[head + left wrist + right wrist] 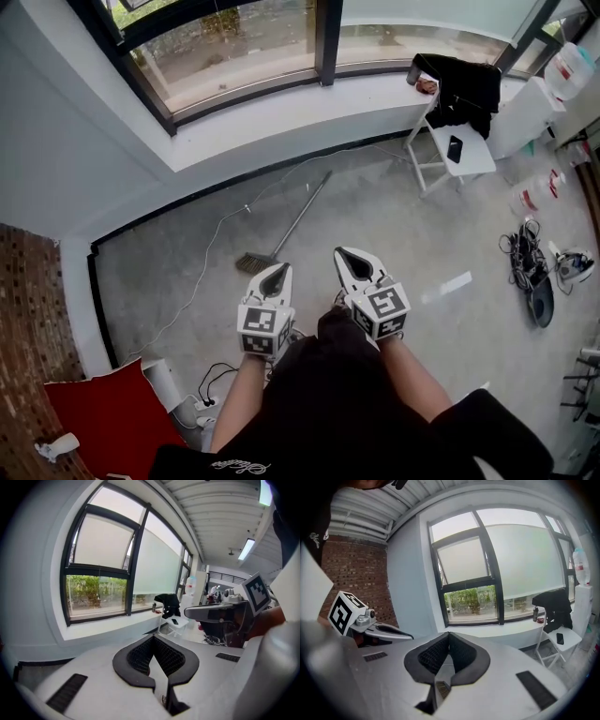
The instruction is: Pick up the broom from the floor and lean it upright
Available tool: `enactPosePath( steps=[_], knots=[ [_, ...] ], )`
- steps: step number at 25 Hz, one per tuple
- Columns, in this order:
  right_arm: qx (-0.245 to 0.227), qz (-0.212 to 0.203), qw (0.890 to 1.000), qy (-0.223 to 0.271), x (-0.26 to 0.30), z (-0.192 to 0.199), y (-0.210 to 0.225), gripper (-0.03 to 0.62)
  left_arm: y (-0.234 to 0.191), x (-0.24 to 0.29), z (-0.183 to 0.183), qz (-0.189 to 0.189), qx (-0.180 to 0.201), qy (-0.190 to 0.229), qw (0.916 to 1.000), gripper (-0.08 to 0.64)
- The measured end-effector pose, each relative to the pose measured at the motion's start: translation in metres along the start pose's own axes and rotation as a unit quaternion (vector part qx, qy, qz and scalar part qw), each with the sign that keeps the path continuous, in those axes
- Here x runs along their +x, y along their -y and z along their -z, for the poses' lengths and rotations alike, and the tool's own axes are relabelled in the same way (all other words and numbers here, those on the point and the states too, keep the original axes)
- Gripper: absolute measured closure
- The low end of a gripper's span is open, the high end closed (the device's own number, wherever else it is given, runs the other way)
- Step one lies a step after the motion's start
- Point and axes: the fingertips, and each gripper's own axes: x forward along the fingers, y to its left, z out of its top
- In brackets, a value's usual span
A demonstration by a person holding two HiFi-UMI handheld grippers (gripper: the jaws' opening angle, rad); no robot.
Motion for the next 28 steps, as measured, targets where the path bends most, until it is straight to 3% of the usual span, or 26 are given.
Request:
enactPosePath(
  steps=[11, 16, 24, 28],
  knots=[
    [-0.009, 0.007, 1.000, -0.014, 0.015, 0.005, 0.100, 0.584, 0.011, 0.074, -0.014, -0.006, 0.009, -0.051, 0.9986, 0.554],
    [-0.020, 0.000, 1.000, -0.023, 0.032, 0.022, 0.143, 0.584, 0.012, 0.122, -0.008, -0.012, 0.017, -0.069, 0.9974, 0.554],
    [0.009, 0.007, 0.999, -0.051, 0.054, 0.062, 0.196, 0.584, 0.008, 0.191, 0.005, -0.013, -0.001, -0.092, 0.9957, 0.554],
    [-0.115, 0.005, 0.989, -0.091, 0.080, 0.082, 0.225, 0.584, -0.014, 0.231, 0.014, -0.013, 0.032, -0.113, 0.9930, 0.554]
  ],
)
